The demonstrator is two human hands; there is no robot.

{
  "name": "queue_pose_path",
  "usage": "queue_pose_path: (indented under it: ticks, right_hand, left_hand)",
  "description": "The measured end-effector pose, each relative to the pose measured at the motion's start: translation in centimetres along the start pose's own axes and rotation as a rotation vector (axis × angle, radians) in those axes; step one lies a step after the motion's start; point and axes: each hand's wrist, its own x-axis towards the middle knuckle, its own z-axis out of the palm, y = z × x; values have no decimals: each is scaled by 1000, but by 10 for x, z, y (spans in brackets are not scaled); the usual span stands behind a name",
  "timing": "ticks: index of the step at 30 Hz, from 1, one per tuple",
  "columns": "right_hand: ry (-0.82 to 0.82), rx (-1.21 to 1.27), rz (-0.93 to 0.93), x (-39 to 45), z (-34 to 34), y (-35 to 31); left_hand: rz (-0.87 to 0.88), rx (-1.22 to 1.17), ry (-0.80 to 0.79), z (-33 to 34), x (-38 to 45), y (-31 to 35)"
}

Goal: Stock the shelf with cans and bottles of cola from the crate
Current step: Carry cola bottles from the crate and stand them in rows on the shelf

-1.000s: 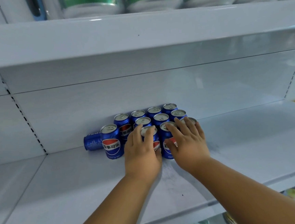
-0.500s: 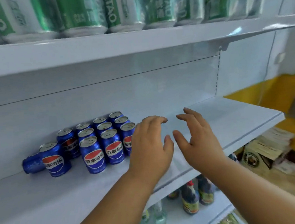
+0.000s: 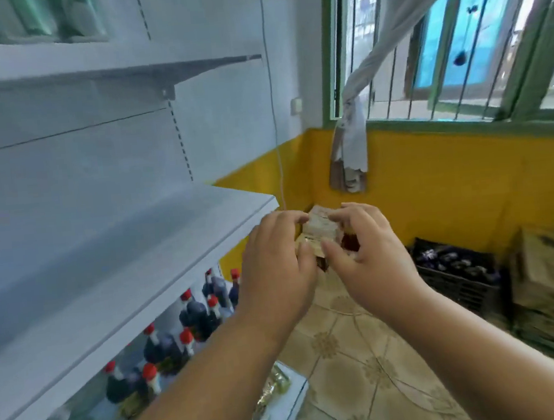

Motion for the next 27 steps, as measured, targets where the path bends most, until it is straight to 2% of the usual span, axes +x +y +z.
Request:
queue_pose_path:
  ticks: [8, 15, 19, 27]
  right_hand:
    - [99, -44, 184, 8, -70, 91]
    - [159, -60, 304, 41, -67, 154]
    - [203, -94, 372, 71, -69, 192]
    - [315, -189, 523, 141, -90, 264]
  left_hand:
    - [88, -92, -168, 104, 33, 56]
    - [109, -172, -309, 175, 66, 44]
    - [150, -254, -338, 235, 104, 32]
    - [224, -422, -493, 345, 192, 41]
